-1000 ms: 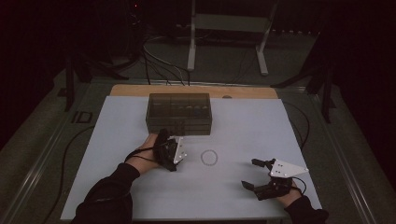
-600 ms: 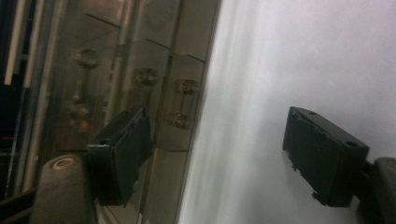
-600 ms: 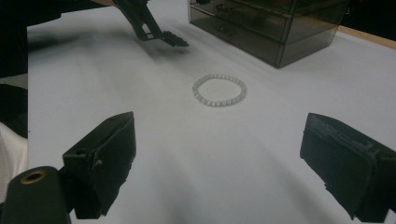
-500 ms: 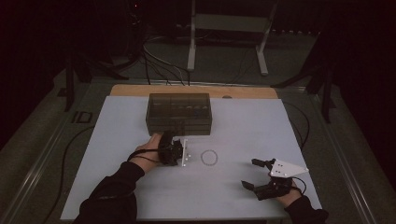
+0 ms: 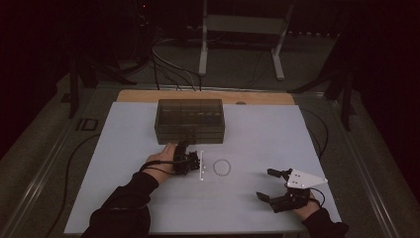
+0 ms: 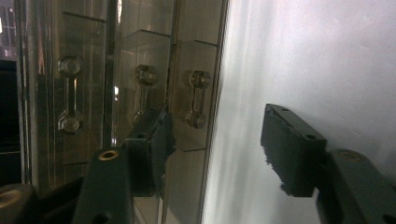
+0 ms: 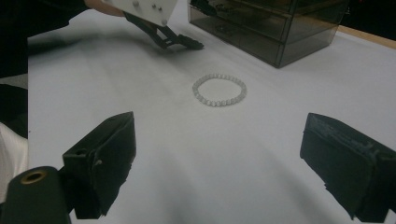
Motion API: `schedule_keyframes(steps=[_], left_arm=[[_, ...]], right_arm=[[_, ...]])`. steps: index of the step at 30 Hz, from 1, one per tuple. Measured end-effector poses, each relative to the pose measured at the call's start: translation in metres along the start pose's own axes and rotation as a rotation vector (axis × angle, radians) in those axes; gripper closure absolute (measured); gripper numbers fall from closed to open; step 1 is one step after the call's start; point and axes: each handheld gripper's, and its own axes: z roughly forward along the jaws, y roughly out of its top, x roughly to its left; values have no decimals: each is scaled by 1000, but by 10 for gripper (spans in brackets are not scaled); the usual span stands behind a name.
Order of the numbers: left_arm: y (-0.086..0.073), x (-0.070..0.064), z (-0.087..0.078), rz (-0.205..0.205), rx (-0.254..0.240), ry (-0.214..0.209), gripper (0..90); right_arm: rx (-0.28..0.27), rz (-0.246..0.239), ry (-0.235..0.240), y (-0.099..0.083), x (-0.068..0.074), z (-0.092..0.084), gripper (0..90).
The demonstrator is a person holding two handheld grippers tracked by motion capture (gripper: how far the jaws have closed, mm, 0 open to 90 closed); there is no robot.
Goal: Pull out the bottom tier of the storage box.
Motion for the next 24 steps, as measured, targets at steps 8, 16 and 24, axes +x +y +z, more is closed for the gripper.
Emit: schedule_keyframes(steps=[8, 16, 24], left_arm=[[4, -7, 7, 42, 33, 46, 551], [6, -12, 15, 56, 59, 93, 640], [10, -13, 21, 67, 67, 112, 683]], right_arm=[[-1, 3, 3, 0, 0, 0, 108], [0, 6, 5, 0, 0, 1, 108], [4, 10, 5, -1, -1, 1, 108]])
